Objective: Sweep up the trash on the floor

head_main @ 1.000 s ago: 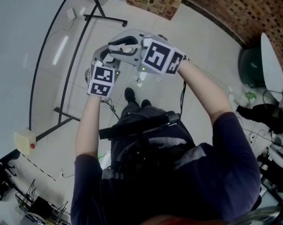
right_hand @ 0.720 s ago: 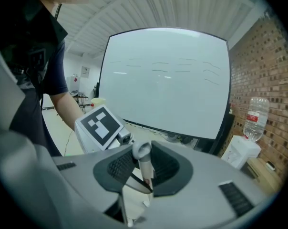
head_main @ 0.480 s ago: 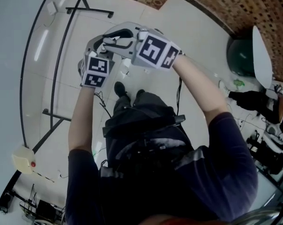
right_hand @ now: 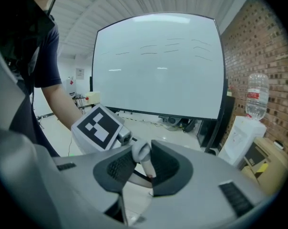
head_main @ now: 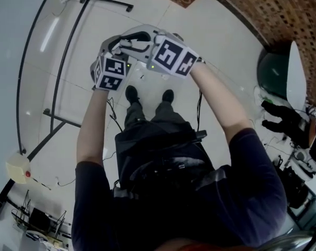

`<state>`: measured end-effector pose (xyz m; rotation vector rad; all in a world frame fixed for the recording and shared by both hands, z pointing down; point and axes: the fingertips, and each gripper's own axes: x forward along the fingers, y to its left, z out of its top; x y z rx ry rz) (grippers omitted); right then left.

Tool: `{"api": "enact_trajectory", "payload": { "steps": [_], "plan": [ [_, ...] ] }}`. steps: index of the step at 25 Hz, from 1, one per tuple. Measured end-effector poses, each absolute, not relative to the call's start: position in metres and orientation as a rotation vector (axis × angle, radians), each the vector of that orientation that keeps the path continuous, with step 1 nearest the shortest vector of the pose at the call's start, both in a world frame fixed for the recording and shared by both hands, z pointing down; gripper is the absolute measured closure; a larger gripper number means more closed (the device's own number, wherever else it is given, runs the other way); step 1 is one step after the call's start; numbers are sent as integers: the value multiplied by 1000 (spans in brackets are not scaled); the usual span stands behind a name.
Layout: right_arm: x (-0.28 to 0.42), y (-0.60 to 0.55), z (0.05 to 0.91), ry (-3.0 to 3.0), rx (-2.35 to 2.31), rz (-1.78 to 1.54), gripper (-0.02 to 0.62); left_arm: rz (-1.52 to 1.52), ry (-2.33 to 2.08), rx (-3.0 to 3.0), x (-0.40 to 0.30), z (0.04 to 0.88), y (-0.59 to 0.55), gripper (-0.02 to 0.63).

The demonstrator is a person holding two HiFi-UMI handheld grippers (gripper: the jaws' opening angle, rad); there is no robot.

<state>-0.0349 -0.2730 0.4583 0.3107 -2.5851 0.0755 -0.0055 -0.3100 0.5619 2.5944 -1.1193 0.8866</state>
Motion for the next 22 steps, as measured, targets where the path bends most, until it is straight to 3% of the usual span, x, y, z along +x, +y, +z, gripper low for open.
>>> {"api": "enact_trajectory", "payload": {
  "steps": [10,22],
  "plan": [
    [-20,-274,505,-2589,207,171,495,883,-1227,2452,5,612,-314,506],
    [6,-274,520,-2576,235,266,495,868,-1028,2411,36,629,-306,499]
  ]
}}
